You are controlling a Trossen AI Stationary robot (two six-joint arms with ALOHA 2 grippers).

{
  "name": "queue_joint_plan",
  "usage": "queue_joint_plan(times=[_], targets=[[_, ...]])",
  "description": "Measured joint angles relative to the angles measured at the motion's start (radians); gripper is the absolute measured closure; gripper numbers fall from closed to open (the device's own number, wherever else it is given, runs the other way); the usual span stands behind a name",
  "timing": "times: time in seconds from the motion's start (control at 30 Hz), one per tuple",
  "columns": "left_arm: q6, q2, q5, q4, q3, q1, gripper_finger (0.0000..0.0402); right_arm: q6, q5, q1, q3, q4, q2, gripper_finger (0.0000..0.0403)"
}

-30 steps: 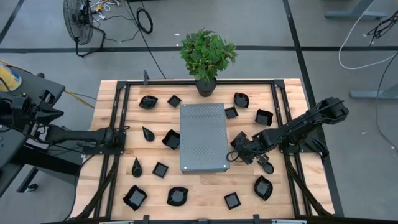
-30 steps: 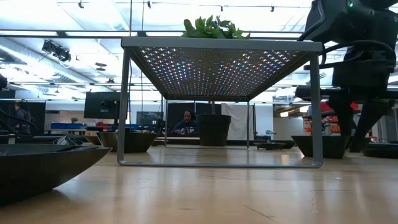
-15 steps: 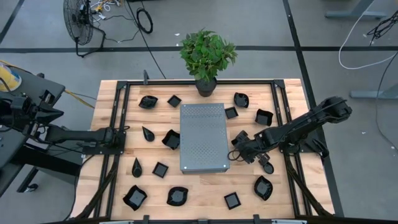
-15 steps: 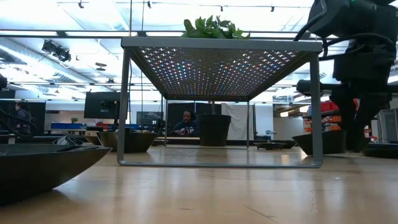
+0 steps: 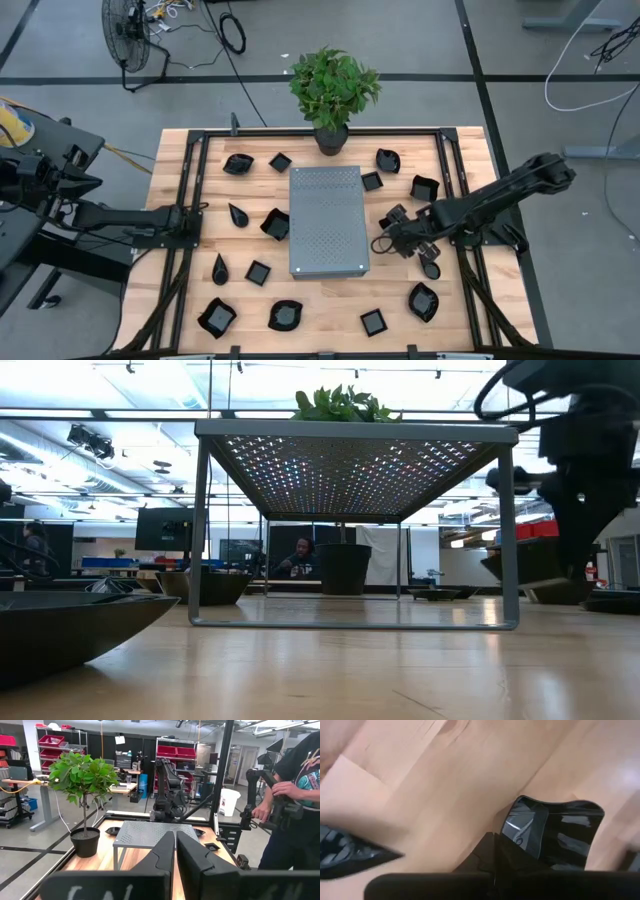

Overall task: Pick & Place Mini shaped plates
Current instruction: Put the black bowl on the shelf

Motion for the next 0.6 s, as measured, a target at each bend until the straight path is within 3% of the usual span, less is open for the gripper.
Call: queue_joint_plan(times=[0.27,0.6], targets=[[0.000,0.000,0.000,0.000,0.000,0.000,0.0378,0.054,0.000,0.001,0.137,-0.203,-0.045,0.0399],[0.001,0.000,0.000,0.000,0.000,0.000,0.0378,0.023,0.001,0.004,0.417,-0.406,-0.049,0.0399]])
